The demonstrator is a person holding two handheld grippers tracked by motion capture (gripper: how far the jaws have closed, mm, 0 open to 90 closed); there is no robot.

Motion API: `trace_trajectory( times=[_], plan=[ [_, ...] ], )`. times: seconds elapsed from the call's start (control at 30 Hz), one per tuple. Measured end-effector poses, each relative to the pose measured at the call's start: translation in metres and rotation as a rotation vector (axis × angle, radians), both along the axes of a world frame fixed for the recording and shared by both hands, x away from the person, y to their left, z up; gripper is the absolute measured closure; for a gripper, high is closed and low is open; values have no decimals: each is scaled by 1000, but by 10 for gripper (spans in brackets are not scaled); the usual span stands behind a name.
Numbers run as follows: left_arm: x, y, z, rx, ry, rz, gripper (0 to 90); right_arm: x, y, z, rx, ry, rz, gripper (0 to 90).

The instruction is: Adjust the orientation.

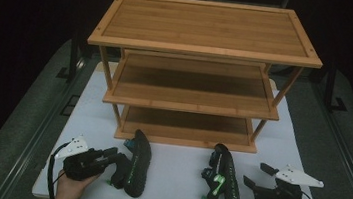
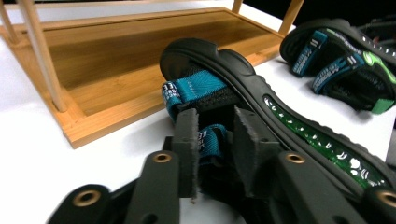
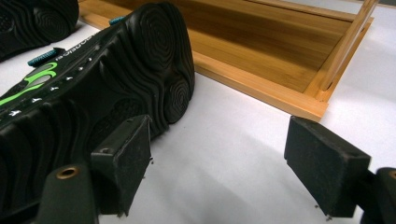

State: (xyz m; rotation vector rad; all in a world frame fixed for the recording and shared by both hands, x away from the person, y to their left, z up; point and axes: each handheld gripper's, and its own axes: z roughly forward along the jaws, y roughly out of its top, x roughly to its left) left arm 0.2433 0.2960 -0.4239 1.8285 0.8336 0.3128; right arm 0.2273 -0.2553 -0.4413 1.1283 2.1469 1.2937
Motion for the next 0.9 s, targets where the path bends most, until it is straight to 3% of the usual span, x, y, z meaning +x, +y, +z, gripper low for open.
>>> trace_trajectory(
  times=[0.27,0.4,0.6,0.63,0.7,0.9],
  plan=[
    [-1,-2,2,-4,-17,-7,798,-1,2,0,-11,-2,9,221],
    [0,3,5,0,-23,-31,763,-1,2,1,-17,-1,9,221],
    [-3,14,3,7,-18,-21,734,-1,2,1,-17,-3,13,220],
    [-6,15,0,43,-21,-9,721,-2,2,1,-16,-1,13,220],
    [-6,17,-2,68,-11,-2,690,-2,2,1,-18,-1,15,221],
    [-3,15,-7,104,13,-8,682,-3,3,1,-20,-3,21,221]
  ],
)
